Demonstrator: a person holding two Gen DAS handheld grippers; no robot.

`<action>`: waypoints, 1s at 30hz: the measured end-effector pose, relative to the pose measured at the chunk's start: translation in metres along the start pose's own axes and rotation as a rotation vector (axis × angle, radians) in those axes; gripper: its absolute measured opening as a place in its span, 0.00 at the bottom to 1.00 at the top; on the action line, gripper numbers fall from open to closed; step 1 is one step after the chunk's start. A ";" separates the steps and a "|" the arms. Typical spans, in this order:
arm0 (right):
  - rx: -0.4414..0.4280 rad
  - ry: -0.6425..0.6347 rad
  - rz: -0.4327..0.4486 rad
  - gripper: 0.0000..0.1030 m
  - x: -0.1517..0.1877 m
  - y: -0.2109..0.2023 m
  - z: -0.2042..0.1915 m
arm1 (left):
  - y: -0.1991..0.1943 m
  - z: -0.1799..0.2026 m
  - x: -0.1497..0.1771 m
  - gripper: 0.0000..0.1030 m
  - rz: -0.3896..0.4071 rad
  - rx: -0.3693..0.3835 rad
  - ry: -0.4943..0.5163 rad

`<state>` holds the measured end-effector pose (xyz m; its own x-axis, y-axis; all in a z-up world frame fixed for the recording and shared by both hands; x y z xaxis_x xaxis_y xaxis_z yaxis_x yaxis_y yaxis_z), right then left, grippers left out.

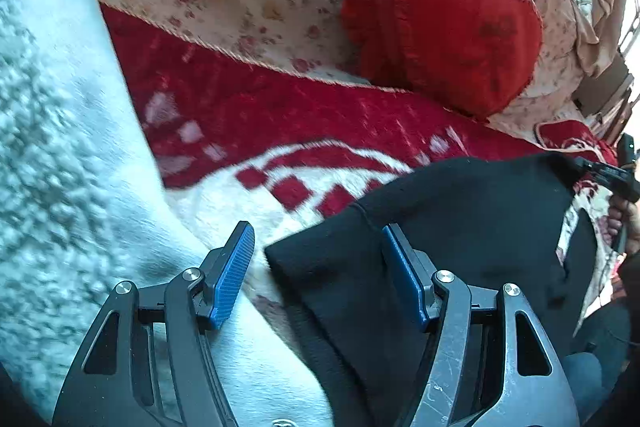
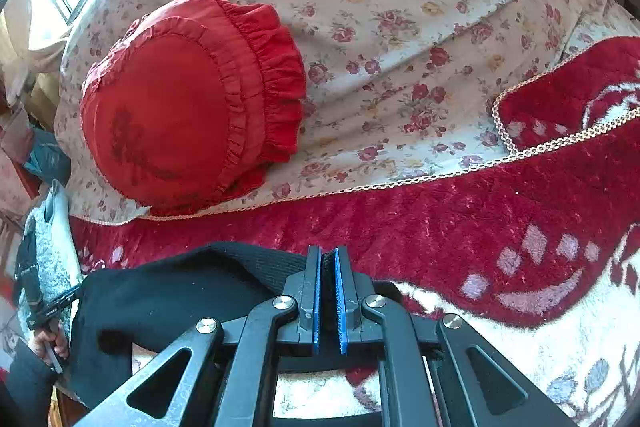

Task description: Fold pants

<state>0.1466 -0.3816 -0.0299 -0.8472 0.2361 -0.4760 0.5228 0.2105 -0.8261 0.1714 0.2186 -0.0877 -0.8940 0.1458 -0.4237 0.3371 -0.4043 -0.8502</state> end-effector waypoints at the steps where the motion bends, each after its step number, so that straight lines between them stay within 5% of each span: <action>1: 0.002 0.000 0.002 0.05 0.000 0.000 0.000 | 0.001 0.002 0.001 0.59 -0.004 0.012 -0.003; 5: 0.003 -0.003 0.010 0.05 -0.001 -0.001 -0.001 | -0.011 0.001 0.004 0.26 0.022 0.015 -0.034; 8: 0.010 -0.022 0.016 0.05 -0.002 -0.003 -0.003 | -0.027 0.002 0.006 0.10 0.067 0.004 -0.040; 16: 0.038 -0.089 0.038 0.05 0.005 -0.020 -0.007 | -0.087 0.055 0.021 0.07 0.229 -0.122 0.056; 18: 0.035 -0.109 0.042 0.05 0.014 -0.033 -0.005 | -0.101 0.071 0.036 0.05 0.266 -0.173 0.088; 23: 0.017 -0.210 0.006 0.05 0.060 -0.061 0.000 | -0.123 0.081 0.088 0.05 0.336 -0.162 0.042; 27: -0.040 -0.294 -0.081 0.05 0.108 -0.072 0.008 | -0.115 0.078 0.143 0.05 0.296 -0.107 -0.029; 30: -0.037 -0.330 -0.153 0.05 0.136 -0.067 0.021 | -0.104 0.074 0.175 0.06 0.238 -0.140 -0.079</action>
<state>-0.0052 -0.3836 -0.0456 -0.8974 -0.1185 -0.4250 0.3860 0.2557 -0.8864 -0.0414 0.2196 -0.0504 -0.8034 -0.0112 -0.5954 0.5726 -0.2893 -0.7671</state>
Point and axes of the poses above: each gripper's, at about its wrist camera, not at the fingertips, and y roughly the way its jaws point, z to its right, x to its underside, the point moved 5 cm from there along y, roughly the way its jaws point, and after that the axes turned 7 degrees about -z, right-handed, at the moved point
